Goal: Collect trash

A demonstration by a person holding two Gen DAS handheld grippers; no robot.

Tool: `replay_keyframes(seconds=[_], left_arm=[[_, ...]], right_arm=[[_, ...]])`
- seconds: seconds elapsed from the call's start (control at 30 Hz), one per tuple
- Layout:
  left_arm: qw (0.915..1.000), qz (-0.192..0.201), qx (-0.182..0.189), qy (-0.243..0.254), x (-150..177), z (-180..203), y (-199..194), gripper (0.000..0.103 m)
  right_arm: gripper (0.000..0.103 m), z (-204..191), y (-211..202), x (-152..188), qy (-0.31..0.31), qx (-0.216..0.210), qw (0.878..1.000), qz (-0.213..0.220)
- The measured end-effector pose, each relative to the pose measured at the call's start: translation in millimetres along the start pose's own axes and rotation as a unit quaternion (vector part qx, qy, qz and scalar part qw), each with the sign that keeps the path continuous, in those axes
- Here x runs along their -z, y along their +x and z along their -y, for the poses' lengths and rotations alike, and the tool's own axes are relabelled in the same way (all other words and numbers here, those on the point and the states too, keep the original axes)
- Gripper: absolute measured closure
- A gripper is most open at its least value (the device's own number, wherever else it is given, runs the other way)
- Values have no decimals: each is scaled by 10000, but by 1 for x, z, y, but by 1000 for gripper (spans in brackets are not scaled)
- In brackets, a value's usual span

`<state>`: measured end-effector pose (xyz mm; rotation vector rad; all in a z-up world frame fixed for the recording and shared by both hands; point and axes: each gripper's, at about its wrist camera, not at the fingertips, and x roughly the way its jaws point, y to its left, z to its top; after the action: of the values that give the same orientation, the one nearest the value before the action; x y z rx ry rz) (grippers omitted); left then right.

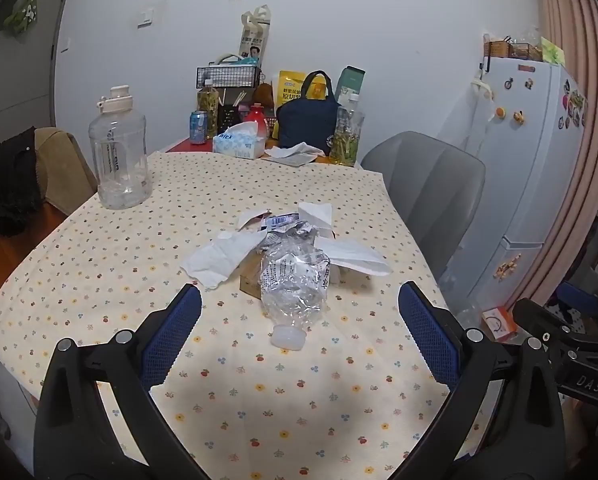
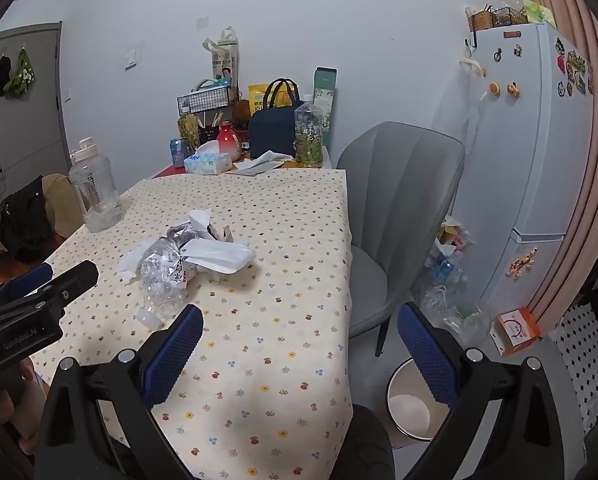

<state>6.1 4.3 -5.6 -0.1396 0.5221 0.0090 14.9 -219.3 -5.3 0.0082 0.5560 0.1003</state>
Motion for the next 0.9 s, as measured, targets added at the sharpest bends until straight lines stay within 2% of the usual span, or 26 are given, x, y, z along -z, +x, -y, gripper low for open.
replay_keyframes(seconds=[0.9], left_arm=[[9998,-75,139,-123,0,-3,1,5]], right_arm=[[8,7,-1,5,154,-89,9998,36]])
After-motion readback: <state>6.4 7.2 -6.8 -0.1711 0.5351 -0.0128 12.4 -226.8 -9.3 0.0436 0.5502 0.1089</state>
